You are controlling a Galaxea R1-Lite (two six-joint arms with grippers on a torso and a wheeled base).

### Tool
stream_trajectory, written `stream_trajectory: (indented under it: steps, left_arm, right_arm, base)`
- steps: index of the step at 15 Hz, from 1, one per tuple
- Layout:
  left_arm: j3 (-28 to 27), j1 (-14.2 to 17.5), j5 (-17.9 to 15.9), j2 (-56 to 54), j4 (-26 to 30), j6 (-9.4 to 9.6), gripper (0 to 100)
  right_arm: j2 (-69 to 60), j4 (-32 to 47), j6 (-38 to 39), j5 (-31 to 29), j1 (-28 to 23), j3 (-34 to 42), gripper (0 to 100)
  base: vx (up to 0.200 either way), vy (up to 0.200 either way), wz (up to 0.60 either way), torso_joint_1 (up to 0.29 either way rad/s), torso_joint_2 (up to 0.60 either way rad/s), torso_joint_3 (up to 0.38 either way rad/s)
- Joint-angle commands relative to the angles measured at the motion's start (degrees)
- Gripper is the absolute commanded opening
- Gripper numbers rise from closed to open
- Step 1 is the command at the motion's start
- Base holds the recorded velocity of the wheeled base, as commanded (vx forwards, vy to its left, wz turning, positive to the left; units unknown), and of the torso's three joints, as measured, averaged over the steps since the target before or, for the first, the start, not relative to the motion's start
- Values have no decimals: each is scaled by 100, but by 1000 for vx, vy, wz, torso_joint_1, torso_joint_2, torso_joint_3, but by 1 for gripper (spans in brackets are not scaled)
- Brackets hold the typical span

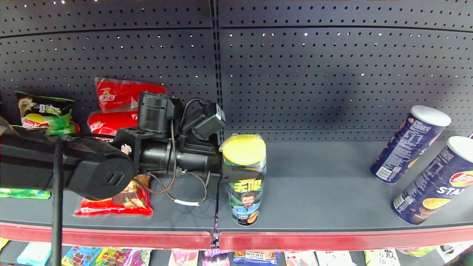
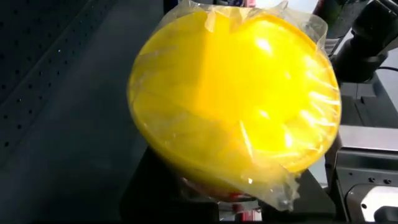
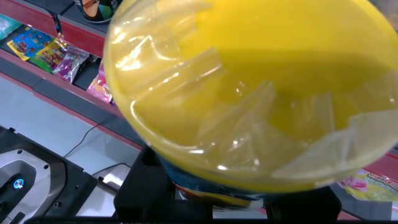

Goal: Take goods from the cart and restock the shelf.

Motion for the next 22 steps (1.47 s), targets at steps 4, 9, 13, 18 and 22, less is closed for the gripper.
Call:
stream_trajectory:
  steps: [4,9,13,18,22]
  left_arm:
    - [155,-55,4,10,-8,5,0]
    - [190,-55,21,63,10,-47,0]
    - [225,-64,56,89,-8,-30,100]
    - [269,-29,135,45,-43,-12,100]
    - [981,191,593,-465,-52,-47,100]
  right_arm:
    - [11,-1,-4,3,4,26,0]
    - [55,-1,-4,3,4,35,0]
    - [63,-1,-4,3,4,35,0]
    - [599,-53,-30,39,83,-405,0]
    - [2041,-326,-48,100,786,-1477,0]
  base:
    - [0,0,0,0,0,0]
    - [0,0,0,0,0,0]
    - [0,0,0,0,0,0]
    - [0,0,0,0,0,0]
    - [0,0,0,0,0,0]
